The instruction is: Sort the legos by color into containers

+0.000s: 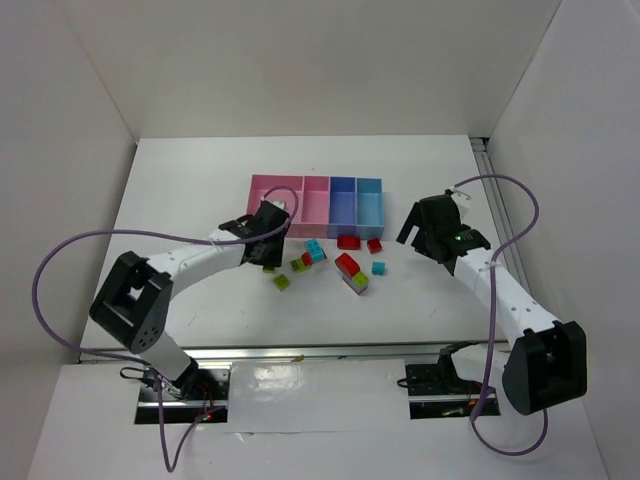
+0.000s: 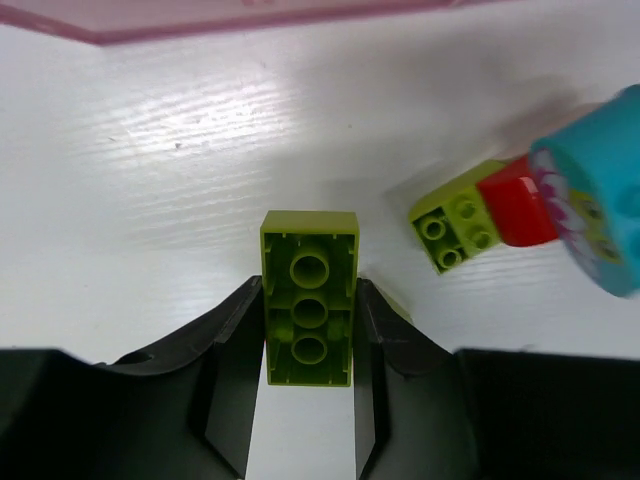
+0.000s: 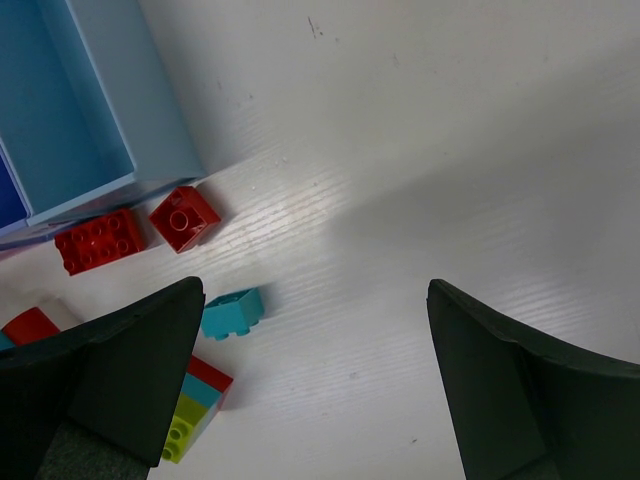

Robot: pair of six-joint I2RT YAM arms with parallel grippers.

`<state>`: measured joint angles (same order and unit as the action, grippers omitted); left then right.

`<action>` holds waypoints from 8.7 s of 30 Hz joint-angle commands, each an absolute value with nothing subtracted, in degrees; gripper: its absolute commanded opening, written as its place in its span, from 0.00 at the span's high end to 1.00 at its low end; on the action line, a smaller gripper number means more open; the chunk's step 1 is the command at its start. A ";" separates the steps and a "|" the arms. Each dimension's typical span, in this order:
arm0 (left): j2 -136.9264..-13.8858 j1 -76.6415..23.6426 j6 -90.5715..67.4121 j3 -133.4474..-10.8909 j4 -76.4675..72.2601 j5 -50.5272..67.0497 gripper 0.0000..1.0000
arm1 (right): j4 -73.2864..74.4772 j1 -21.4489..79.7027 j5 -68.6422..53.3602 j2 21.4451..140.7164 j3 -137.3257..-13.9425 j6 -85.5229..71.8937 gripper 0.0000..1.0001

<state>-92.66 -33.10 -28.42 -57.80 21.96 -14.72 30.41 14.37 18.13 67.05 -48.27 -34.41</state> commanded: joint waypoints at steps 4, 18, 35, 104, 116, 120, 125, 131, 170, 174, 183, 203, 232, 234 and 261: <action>-86.92 -32.96 -26.02 -68.01 28.20 -15.91 0.81 | 28.12 14.68 18.11 67.85 -47.99 -33.84 0.00; -110.82 -25.14 -26.63 -98.51 32.08 -13.54 0.76 | 31.38 14.68 19.86 64.42 -49.57 -33.84 0.00; -90.75 -31.02 -30.40 -75.47 28.92 -21.90 0.07 | 30.15 14.68 18.72 65.57 -49.49 -33.84 0.00; -94.14 -41.13 -65.65 -60.47 33.57 -21.53 0.60 | 28.92 14.68 12.92 68.82 -50.54 -29.53 0.00; -88.06 -39.13 -62.76 -67.40 37.00 -25.04 0.59 | 29.53 14.68 12.92 68.82 -51.68 -29.53 0.00; -90.61 -36.49 -59.07 -73.64 36.31 -26.28 0.59 | 30.59 14.68 14.06 67.68 -52.29 -29.53 0.00; -96.32 -32.35 -54.41 -83.38 34.37 -23.40 0.60 | 31.64 14.68 15.37 67.68 -52.82 -29.53 0.00; -104.30 -27.52 -52.47 -91.30 31.20 -21.18 0.60 | 32.69 14.68 18.18 68.20 -52.82 -29.53 0.00; -106.52 -42.62 -55.54 -84.46 34.18 -18.54 0.21 | 29.79 14.68 16.61 69.08 -51.07 -30.15 0.00; -106.52 -43.15 -56.95 -81.65 32.88 -18.54 0.25 | 29.79 14.68 16.61 68.47 -50.45 -30.67 0.00; -107.58 -43.15 -56.34 -81.56 33.40 -19.78 0.44 | 30.32 14.68 16.61 68.47 -50.98 -30.15 0.00; -73.84 -42.02 -26.28 -73.83 19.52 0.87 1.00 | 17.88 14.68 -14.56 55.84 -56.07 -25.05 0.00; -96.42 -19.78 -47.99 -85.78 26.63 50.36 1.00 | 9.05 15.21 -31.90 48.07 -46.14 3.60 0.00; -96.42 -19.78 -47.38 -85.78 27.15 50.36 1.00 | 5.82 15.21 -31.90 48.60 -45.62 2.65 0.00; -100.46 -19.78 -45.09 -90.70 29.97 52.21 1.00 | -11.51 32.34 -22.59 70.40 -52.29 2.82 0.16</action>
